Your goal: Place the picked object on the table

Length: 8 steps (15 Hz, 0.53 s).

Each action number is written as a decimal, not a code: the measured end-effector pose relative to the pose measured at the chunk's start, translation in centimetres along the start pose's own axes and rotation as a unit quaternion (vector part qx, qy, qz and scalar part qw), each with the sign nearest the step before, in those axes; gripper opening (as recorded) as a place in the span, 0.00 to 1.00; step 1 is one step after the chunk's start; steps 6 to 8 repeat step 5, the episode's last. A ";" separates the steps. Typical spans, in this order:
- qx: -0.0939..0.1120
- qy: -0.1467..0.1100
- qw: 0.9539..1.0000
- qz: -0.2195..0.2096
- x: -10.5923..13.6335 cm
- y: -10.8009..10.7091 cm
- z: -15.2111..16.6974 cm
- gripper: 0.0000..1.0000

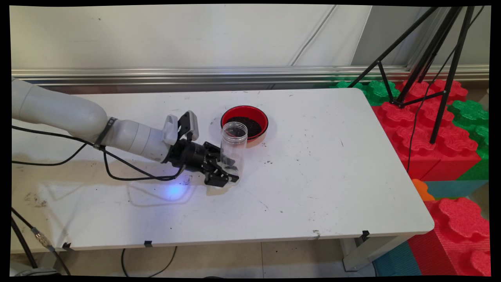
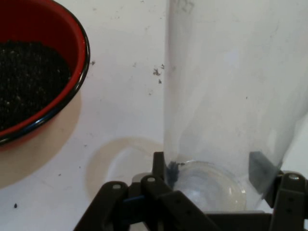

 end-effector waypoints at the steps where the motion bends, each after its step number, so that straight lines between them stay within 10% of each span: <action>1: 0.000 0.000 1.000 0.000 0.0 0.0 0.1 0.00; 2: 0.000 0.000 1.000 0.001 -0.1 -0.1 0.2 0.00; 3: 0.001 -0.001 1.000 0.001 -0.1 -0.1 0.3 1.00; 8: 0.001 -0.001 1.000 0.001 -0.2 -0.1 0.4 1.00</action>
